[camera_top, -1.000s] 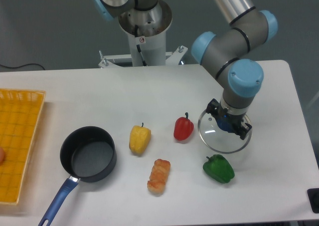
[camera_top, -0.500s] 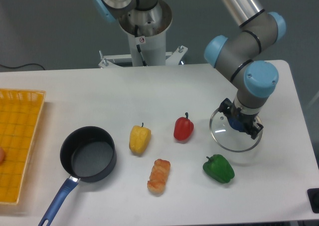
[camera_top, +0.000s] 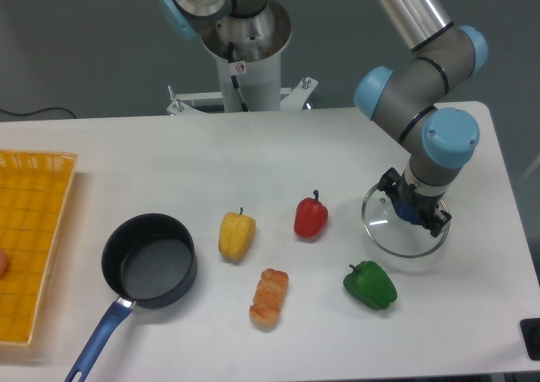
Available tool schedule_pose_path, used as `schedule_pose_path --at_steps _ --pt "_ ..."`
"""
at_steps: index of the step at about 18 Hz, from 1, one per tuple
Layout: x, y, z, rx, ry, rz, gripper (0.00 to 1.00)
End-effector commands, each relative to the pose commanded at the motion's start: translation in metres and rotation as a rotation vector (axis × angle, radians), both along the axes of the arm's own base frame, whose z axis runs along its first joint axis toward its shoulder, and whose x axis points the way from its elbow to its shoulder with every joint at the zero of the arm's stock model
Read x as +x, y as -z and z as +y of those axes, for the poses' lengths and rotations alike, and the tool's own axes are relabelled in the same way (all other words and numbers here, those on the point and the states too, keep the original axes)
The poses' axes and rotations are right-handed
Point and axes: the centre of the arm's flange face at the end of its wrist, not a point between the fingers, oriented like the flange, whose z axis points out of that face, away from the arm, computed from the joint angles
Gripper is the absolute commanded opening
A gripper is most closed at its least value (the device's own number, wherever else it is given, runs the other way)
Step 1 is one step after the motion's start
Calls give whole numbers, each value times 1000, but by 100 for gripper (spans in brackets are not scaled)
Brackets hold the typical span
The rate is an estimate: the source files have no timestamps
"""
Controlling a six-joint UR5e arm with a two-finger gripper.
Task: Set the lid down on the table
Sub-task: 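Lower the glass lid flat onto the table surface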
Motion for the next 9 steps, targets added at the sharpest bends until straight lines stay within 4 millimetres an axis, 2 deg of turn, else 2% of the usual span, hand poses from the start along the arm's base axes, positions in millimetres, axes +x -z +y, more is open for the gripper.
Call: schedule_pose_path --at_steps 6,9 --pt "-3 7 1 2 2 10 40" --pt "-4 17 1 -2 2 4 40"
